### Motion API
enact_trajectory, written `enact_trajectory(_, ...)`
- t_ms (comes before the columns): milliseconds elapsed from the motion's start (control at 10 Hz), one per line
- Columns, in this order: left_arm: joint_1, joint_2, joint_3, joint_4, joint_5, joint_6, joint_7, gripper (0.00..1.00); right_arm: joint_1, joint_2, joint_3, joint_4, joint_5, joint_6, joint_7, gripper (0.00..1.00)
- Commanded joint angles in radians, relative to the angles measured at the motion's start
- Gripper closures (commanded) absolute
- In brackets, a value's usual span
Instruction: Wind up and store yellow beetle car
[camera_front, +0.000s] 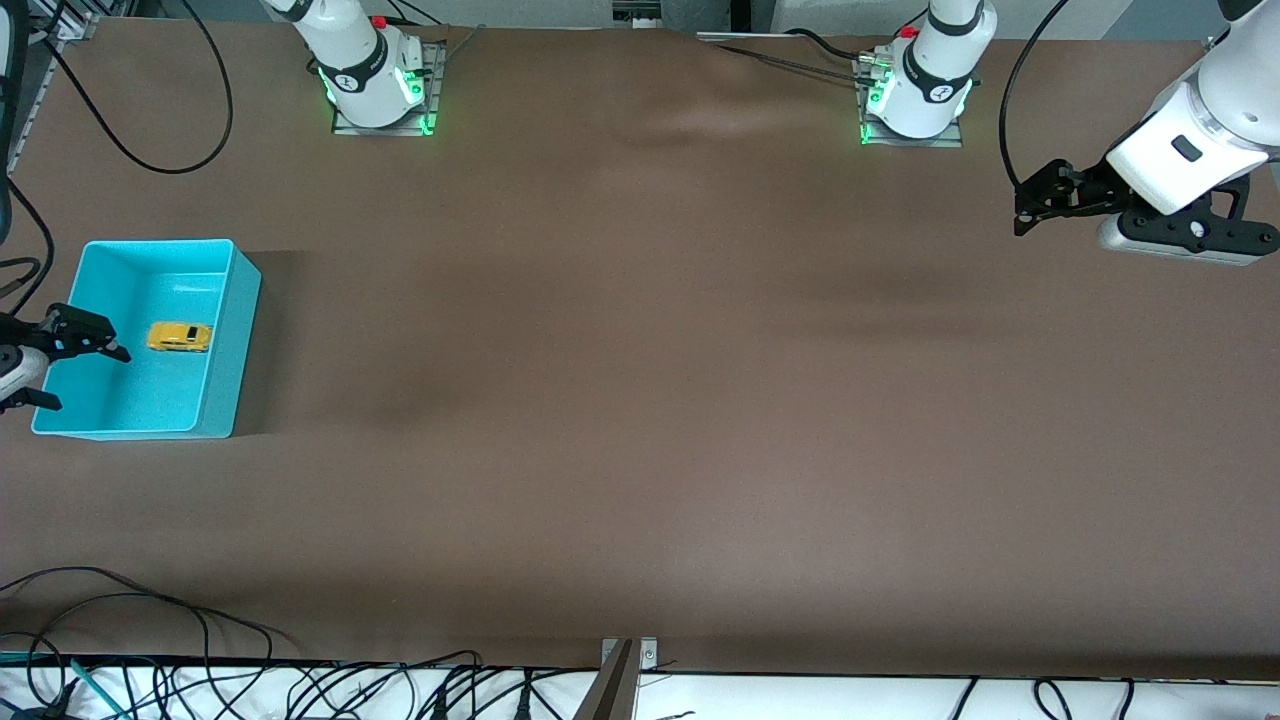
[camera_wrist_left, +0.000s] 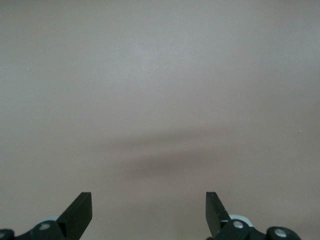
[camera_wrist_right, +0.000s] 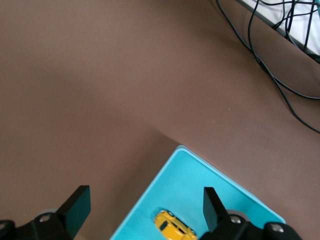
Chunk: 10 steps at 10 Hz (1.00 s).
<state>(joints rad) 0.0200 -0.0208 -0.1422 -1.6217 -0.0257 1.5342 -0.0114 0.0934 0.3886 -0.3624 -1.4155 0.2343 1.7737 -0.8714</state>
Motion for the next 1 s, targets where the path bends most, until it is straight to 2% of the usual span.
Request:
enact_trajectory(0, 0.001, -0.01, 0.003, 0.003, 0.0, -0.011, 0.019, 0.0, 0.032, -0.002, -0.006, 0.123, -0.029, -0.136, 0.252, 0.0)
enact_trajectory(299, 0.001, -0.008, 0.003, 0.003, 0.0, -0.011, 0.019, 0.0, 0.057, -0.034, -0.007, 0.173, -0.035, -0.243, 0.558, 0.0)
enact_trajectory(498, 0.001, -0.008, 0.003, 0.003, 0.0, -0.011, 0.019, 0.0, 0.087, -0.072, -0.007, 0.174, -0.122, -0.267, 0.632, 0.0)
enact_trajectory(697, 0.001, -0.008, 0.003, 0.003, 0.0, -0.011, 0.019, 0.0, 0.094, -0.135, -0.003, 0.174, -0.16, -0.325, 0.679, 0.0)
enact_trajectory(897, 0.001, -0.008, 0.003, 0.003, 0.0, -0.011, 0.019, 0.0, 0.049, -0.203, 0.103, 0.123, -0.254, -0.313, 0.747, 0.0)
